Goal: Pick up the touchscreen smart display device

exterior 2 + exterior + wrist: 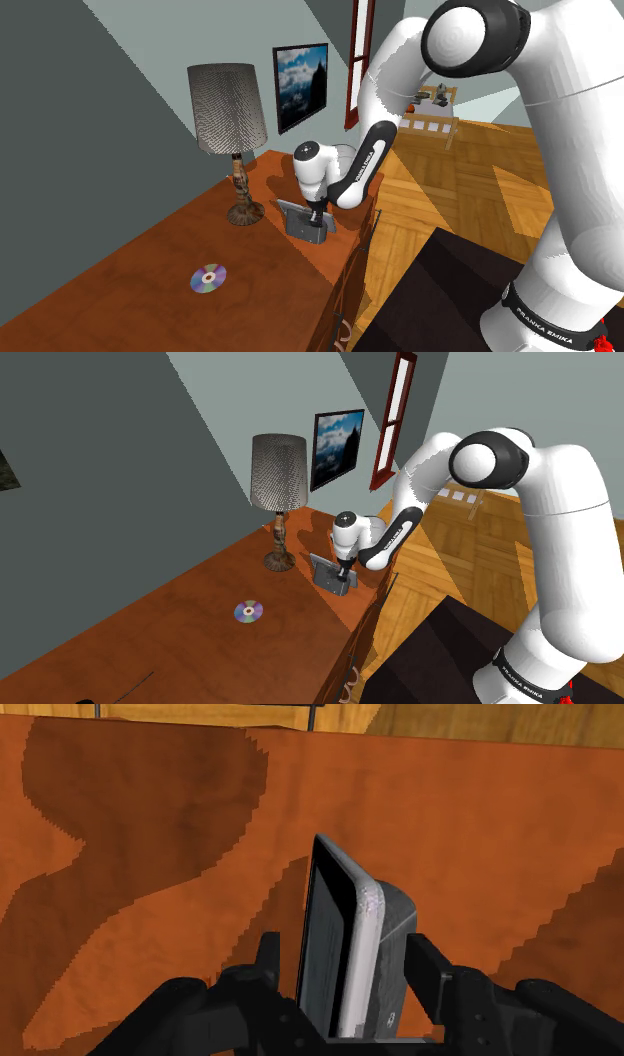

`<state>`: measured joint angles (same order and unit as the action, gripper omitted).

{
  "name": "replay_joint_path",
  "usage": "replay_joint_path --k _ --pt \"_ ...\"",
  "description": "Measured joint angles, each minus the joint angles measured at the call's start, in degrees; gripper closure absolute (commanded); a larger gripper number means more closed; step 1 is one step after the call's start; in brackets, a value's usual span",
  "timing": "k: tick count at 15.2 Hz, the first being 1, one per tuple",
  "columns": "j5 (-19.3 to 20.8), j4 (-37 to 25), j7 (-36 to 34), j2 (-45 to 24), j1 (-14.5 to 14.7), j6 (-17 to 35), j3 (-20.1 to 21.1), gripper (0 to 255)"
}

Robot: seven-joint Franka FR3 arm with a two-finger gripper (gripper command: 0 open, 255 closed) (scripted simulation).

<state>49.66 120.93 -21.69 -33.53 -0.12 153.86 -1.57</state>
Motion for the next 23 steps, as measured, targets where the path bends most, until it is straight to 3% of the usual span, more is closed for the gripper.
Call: replay_joint_path --k 11,23 --pt "-0.31 0.46 0.50 0.81 -0.24 -0.29 0.21 255" --pt "-5.66 3.37 6.66 9.31 -2.29 -5.39 3.38 255"
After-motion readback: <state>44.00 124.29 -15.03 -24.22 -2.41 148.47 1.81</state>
